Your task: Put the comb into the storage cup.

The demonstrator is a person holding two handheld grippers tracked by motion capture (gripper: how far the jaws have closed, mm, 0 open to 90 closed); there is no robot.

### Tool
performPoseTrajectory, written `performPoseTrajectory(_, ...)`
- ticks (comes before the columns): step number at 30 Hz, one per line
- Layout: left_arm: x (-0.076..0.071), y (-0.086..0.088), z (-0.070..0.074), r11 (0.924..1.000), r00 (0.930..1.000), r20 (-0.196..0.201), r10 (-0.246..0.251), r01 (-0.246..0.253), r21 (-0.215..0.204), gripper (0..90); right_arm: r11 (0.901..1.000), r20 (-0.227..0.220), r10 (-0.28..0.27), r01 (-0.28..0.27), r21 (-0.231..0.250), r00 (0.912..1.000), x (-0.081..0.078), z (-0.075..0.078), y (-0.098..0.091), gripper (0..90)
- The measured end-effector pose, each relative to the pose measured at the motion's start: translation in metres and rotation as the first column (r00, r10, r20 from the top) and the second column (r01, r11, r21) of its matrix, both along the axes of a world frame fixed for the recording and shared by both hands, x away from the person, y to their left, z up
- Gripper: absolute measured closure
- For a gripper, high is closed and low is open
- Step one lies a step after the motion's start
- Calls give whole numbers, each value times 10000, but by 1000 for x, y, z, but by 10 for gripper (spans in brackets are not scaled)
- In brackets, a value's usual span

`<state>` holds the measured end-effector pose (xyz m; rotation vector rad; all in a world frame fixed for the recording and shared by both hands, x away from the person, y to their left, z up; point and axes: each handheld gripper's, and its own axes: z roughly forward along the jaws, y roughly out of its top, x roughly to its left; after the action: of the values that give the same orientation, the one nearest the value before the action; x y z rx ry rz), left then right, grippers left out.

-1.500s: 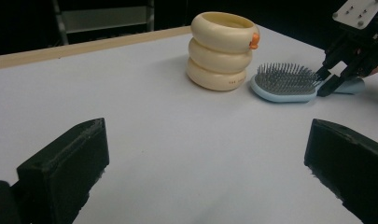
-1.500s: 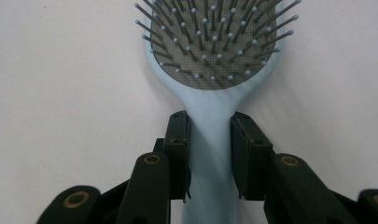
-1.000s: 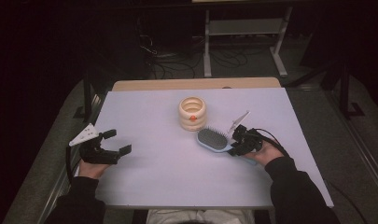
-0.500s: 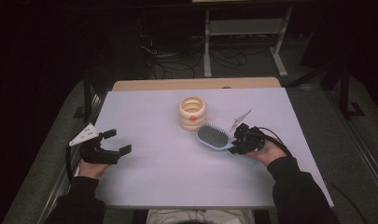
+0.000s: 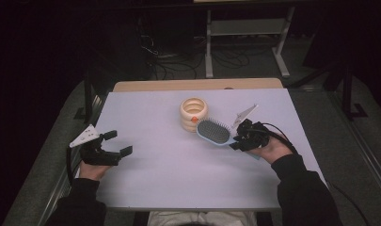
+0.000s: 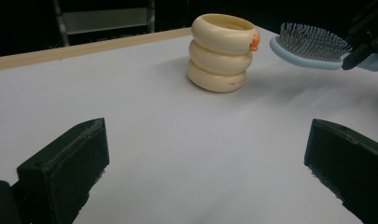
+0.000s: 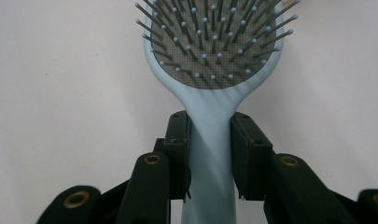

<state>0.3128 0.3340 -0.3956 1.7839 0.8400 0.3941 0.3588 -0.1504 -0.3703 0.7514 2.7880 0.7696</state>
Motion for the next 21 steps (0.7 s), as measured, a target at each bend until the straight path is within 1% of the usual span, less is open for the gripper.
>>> performPoseTrajectory(11,0,0,0,10000,10000,4,2,-2,-18,0,9999,239,42,-44,103,9997,1,15,-1,685)
performPoseTrajectory(12,0,0,0,10000,10000,5,4,-4,-16,0,9999,310,25,-28,118,9995,1,19,-2,685)
performPoseTrajectory(14,0,0,0,10000,10000,7,6,-6,-16,0,9999,343,13,-18,141,9994,1,20,-2,684)
performPoseTrajectory(15,0,0,0,10000,10000,5,6,-6,-17,0,9999,396,0,-7,165,9992,1,24,-2,684)
performPoseTrajectory(21,0,0,0,10000,10000,7,8,-8,-15,0,9998,503,-32,22,206,9987,2,31,-2,685)
